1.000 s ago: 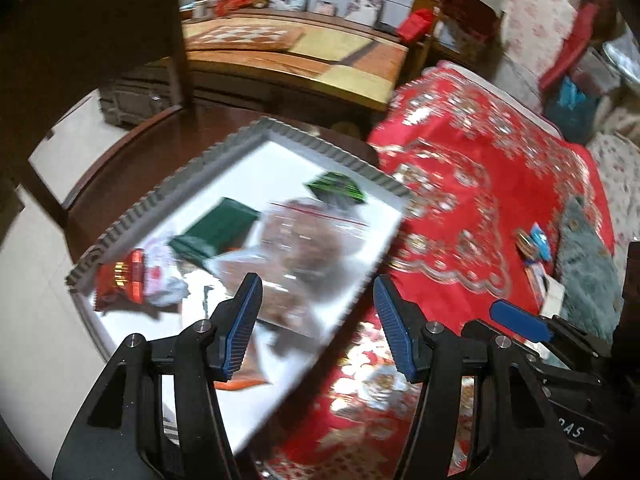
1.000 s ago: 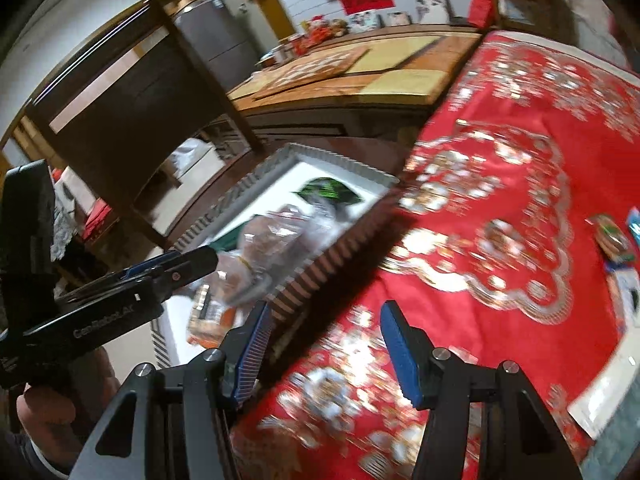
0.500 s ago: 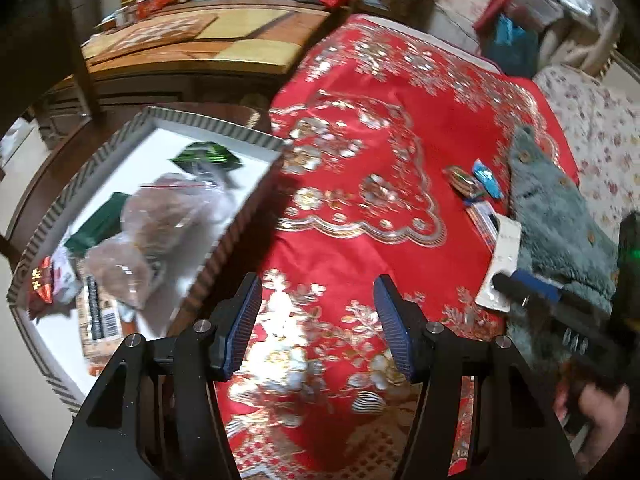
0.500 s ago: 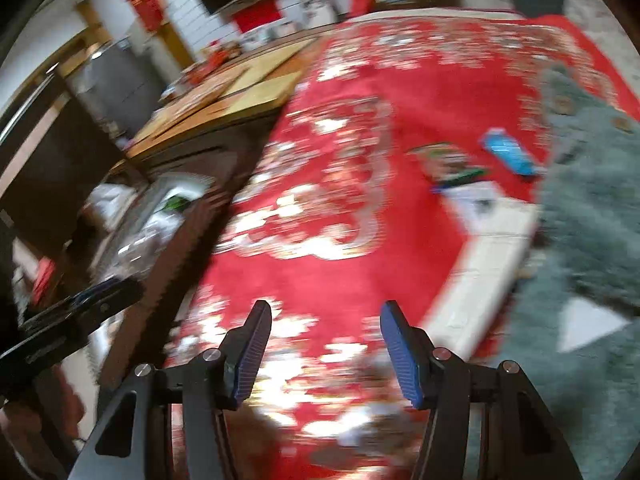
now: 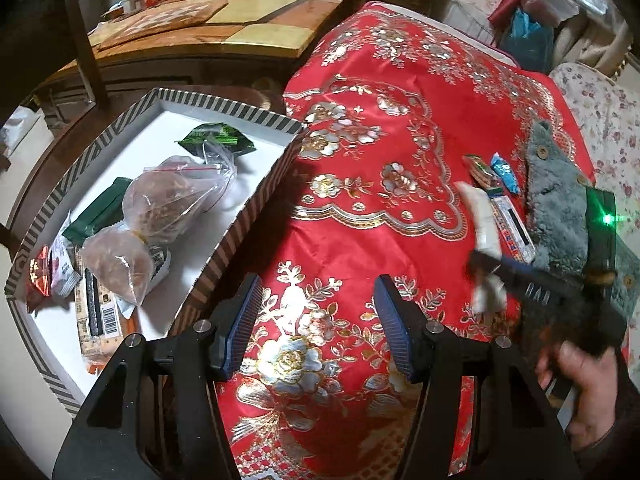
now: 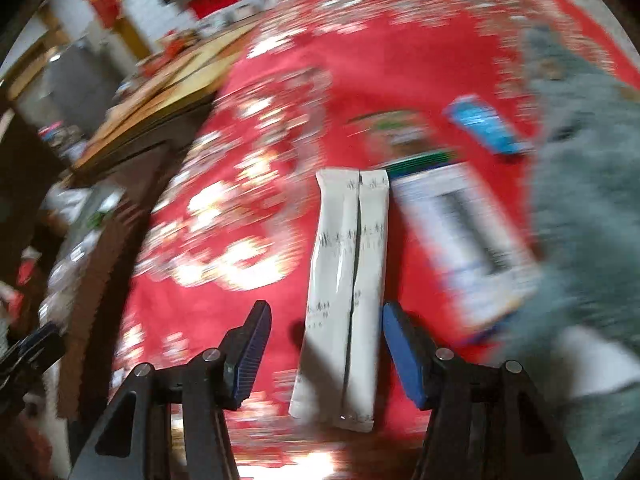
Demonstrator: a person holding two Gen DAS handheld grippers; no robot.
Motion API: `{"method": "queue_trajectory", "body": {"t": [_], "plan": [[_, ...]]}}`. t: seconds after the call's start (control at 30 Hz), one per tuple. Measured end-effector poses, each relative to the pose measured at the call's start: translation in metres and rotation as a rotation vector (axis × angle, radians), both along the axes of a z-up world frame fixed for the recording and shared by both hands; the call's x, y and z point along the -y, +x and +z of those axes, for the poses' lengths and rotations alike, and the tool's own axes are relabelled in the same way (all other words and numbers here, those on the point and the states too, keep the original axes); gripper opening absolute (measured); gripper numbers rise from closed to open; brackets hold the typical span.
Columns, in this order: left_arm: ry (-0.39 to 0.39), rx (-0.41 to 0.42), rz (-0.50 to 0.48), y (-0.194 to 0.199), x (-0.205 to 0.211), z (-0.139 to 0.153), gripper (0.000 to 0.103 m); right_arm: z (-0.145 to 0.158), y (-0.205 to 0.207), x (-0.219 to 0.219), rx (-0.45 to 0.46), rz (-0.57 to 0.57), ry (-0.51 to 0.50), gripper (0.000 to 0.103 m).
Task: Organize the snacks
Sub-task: 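Move both tools back over the bedspread toward the white packets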
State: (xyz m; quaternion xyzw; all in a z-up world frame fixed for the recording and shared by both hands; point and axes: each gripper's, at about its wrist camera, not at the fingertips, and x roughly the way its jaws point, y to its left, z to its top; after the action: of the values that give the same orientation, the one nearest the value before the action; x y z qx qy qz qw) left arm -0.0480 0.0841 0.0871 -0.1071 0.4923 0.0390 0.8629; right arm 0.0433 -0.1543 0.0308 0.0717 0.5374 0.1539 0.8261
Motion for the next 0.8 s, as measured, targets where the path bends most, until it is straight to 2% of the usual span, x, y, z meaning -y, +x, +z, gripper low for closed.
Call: {"method": "queue_trajectory", "body": {"t": [0.17, 0.2, 0.3, 0.4, 0.47, 0.6, 0.8], "plan": [[-0.032, -0.015, -0.028, 0.003, 0.008, -0.005, 0.058, 0.002, -0.019, -0.031, -0.051, 0.123, 0.228, 0.057], [-0.056, -0.022, -0.046, 0.005, 0.012, -0.007, 0.058, 0.005, -0.022, -0.031, -0.052, 0.135, 0.243, 0.057], [-0.118, -0.038, -0.112, 0.017, 0.025, -0.011, 0.062, 0.020, -0.032, -0.018, -0.002, 0.113, 0.175, 0.057], [-0.165, -0.054, -0.181, 0.032, 0.041, -0.015, 0.065, 0.036, -0.038, 0.012, 0.039, 0.050, 0.173, 0.058], [-0.151, -0.064, -0.232, 0.042, 0.057, -0.018, 0.065, 0.043, -0.040, 0.029, 0.063, 0.012, 0.154, 0.062], [-0.135, -0.072, -0.315, 0.058, 0.079, -0.023, 0.065, 0.046, -0.034, 0.046, 0.102, -0.016, 0.015, 0.065], [-0.076, -0.115, -0.393, 0.077, 0.103, -0.038, 0.065, 0.029, 0.002, 0.061, 0.086, 0.046, -0.100, 0.066]]}}
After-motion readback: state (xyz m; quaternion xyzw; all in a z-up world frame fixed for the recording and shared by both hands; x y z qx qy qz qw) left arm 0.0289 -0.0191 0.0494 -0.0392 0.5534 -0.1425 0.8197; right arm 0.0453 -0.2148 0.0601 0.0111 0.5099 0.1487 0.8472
